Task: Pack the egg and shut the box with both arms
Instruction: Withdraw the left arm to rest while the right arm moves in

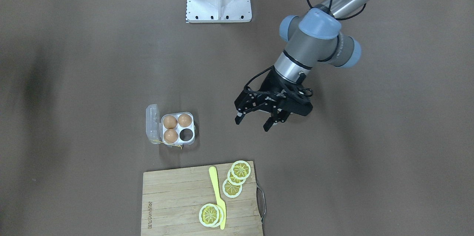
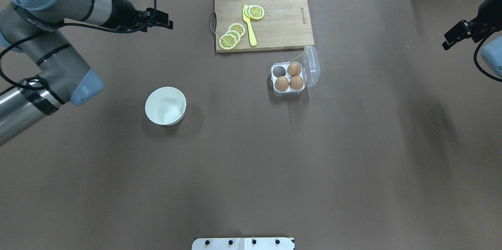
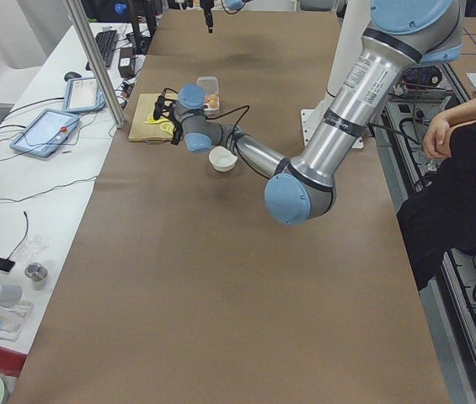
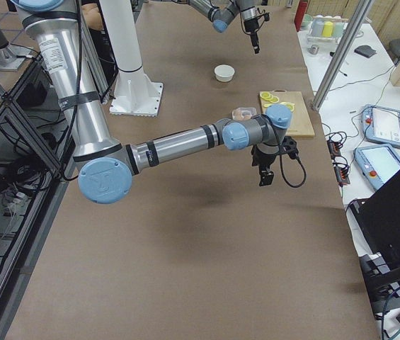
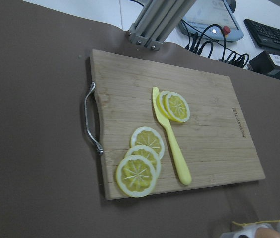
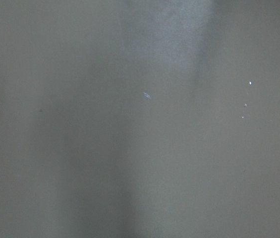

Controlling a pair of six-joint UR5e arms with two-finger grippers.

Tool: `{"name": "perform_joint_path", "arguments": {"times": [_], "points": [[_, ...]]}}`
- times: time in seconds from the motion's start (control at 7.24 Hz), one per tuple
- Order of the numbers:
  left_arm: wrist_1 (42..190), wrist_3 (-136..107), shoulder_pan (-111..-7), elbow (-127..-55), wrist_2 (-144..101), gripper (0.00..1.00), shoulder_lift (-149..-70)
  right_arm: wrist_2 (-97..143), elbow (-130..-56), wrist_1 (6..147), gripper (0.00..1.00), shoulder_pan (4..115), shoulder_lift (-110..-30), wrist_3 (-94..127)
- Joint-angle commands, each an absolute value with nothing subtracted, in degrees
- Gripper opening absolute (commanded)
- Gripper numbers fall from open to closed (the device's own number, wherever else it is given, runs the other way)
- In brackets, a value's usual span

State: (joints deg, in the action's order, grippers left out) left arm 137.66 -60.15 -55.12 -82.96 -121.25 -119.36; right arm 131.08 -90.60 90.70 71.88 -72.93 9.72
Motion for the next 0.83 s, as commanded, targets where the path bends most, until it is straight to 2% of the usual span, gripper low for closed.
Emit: {"name": "perform_joint_path", "arguments": {"times": [0.0,0.28,0.69], "points": [[137.5,-50.8,-62.5,-82.8,-129.0,0.95,-113.3,131.7,-91.7,90.4,1.0,71.0,-72.8,9.8],[137.5,-43.5,-65.4,-82.6,-129.7,0.93,-107.9,136.8,-94.9,90.3,1.0,70.8,-73.6,15.0],[137.5,-42.5,-66.1,-82.5,-129.9,0.93,-104.3,137.5,-98.4,90.2,1.0,63.5,-70.8,21.7]]}}
